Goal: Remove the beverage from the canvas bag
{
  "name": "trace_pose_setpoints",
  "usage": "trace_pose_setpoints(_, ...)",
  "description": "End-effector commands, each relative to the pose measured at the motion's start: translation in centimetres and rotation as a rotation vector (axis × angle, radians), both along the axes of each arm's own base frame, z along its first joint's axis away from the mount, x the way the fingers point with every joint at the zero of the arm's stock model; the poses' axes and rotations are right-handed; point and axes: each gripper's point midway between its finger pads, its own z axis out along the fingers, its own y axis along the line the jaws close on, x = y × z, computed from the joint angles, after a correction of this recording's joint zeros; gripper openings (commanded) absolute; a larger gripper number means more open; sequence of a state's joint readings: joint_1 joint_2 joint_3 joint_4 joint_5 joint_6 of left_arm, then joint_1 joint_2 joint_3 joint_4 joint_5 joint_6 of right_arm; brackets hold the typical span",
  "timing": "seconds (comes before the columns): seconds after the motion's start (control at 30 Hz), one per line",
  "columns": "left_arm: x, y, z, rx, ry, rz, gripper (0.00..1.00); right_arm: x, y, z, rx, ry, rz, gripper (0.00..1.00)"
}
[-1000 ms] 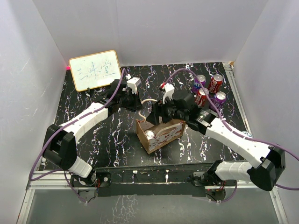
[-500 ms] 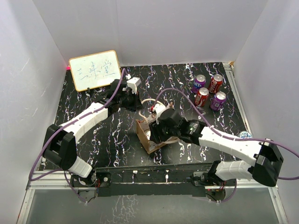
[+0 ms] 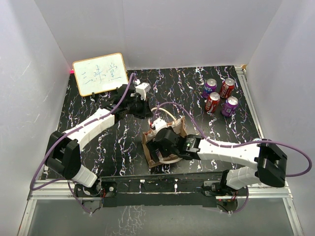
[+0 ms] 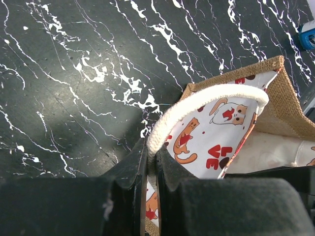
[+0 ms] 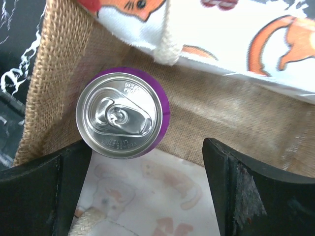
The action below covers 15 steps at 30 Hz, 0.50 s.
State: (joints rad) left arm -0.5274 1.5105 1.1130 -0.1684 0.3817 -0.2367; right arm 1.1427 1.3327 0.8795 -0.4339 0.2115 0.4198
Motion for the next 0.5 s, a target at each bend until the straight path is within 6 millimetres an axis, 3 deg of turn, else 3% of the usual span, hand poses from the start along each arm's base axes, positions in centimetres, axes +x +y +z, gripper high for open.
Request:
trace_pose_setpoints(0.0,0.6,0.2,1.5,-0.011,-0.039,0.017,0.00,2.9,-1.0,1.9,-0.063,-0.138,-0.129,0.99)
trace_pose_setpoints(0.17,0.5,0.2,1.5,-0.012,-0.038,0.014,0.00,4.7,0.4,3.5,-0.006,-0.239,-0.121,1.00)
trace_pose_setpoints(0.3,0.6,0.3,1.6,-0.011,-0.041,0.017,0.00,5.2,1.3,3.2,-0.013,-0.245,-0.087,1.00)
trace_pose_setpoints(0.47,0.6,0.2,1.5,-0.009,-0.038,0.016,0.00,4.3,2.7,2.5,0.006,-0.206,0.000,1.00)
